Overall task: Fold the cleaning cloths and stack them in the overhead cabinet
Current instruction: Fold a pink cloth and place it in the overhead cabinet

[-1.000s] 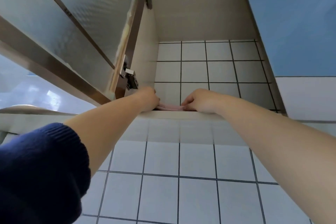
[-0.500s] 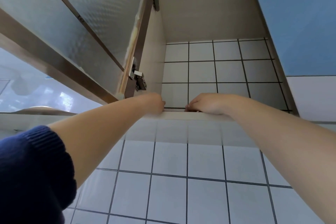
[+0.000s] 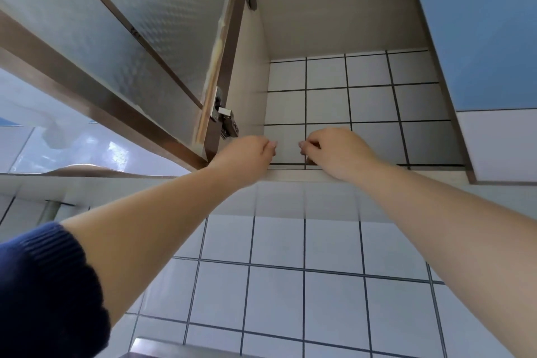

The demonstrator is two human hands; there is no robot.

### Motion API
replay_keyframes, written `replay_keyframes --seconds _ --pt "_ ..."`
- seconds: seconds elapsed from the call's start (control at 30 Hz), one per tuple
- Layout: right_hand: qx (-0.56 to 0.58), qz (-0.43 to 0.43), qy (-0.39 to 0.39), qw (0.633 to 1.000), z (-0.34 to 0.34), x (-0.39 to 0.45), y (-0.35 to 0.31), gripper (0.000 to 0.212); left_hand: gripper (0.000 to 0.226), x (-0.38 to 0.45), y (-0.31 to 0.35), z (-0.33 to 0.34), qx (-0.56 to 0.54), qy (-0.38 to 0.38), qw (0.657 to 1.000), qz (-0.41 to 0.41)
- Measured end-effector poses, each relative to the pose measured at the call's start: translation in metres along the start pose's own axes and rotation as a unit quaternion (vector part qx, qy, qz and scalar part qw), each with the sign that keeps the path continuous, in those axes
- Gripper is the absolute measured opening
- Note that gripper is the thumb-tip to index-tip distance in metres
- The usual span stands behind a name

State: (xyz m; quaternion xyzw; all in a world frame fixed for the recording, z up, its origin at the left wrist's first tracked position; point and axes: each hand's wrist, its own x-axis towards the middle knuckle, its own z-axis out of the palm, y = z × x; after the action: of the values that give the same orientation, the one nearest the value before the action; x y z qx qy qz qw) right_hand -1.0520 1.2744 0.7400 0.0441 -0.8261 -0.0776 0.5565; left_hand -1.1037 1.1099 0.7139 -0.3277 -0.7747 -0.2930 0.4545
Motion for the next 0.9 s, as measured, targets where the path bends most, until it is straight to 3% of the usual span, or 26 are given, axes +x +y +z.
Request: replay_keyframes --seconds 0.1,0.23,0.33,0.47,0.63,0.9 --pt "-0.020 -0.042 0.070 0.996 -0.003 -0.012 -0.008 0.035 0.035 -0.022 0.006 -0.009 -0.081 0.050 0.995 0.036" --pt "0.114 -0.059 0.101 0.987 -0.009 -0.041 -0.032 0.027 0.030 -0.062 -0.001 -0.025 -0.184 0.072 0.980 0.010" --pt "0.260 -0.041 0.043 0.964 -0.012 -0.087 -0.066 0.023 0.031 -0.116 -0.016 -0.043 -0.214 0.036 0.975 -0.037" --pt "0.356 -0.028 -0.050 0.933 -0.016 -0.142 -0.120 0.022 0.031 -0.195 -0.032 -0.063 -0.250 0.003 0.963 -0.098" --pt "0.509 -0.003 -0.150 0.848 -0.028 -0.215 -0.210 0.021 0.030 -0.304 -0.037 -0.104 -0.276 -0.036 0.944 -0.179" --pt "0.656 -0.020 -0.275 0.703 -0.080 -0.313 -0.381 0.019 0.029 -0.477 -0.034 -0.247 -0.250 0.009 0.913 -0.323"
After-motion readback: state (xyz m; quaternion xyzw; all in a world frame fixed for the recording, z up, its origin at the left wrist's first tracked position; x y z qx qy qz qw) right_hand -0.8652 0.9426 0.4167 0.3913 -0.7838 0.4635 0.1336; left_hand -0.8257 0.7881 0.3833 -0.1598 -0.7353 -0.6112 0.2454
